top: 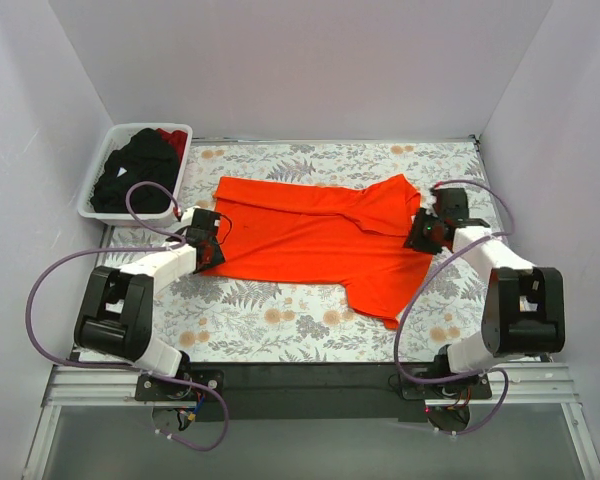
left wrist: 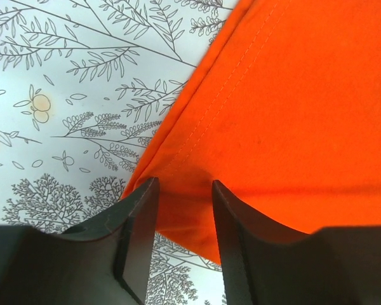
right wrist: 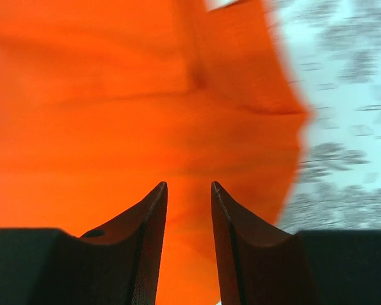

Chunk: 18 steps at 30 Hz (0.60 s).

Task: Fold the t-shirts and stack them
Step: Fold the tshirt

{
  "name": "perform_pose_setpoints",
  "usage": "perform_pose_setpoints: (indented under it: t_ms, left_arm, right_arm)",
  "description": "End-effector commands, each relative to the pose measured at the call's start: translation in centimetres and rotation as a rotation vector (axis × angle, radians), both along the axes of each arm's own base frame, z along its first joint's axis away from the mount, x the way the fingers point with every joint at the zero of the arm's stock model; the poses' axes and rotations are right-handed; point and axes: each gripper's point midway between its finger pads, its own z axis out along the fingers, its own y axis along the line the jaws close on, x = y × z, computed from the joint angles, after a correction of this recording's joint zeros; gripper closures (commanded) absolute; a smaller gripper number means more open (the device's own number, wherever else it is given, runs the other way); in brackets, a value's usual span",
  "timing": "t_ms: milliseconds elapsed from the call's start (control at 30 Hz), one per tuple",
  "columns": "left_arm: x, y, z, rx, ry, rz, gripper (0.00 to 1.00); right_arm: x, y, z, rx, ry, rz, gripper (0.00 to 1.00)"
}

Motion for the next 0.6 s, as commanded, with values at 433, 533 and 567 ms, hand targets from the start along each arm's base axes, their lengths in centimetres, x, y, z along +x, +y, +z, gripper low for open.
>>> perform_pose_setpoints:
  t_ms: [433, 533, 567]
  left_arm:
    - [-1.4, -0.6, 9.6, -0.057, -0.297, -0.063, 0.47]
    - [-2.3, -0.8, 10.3, -0.071, -0.328, -0.075, 0.46]
    - [-2.8, -0.8, 9.8, -0.082, -0.326, -0.066, 0.46]
  right_arm:
    - [-15.8, 15.4, 0.0, -0.144, 0.034, 0.635, 0.56]
    - [-16.6, 16.3, -0.5, -0.158, 0.05, 0.668, 0.56]
    - [-16.8, 16.4, -0.9, -0.167, 0.066, 0.668, 0.56]
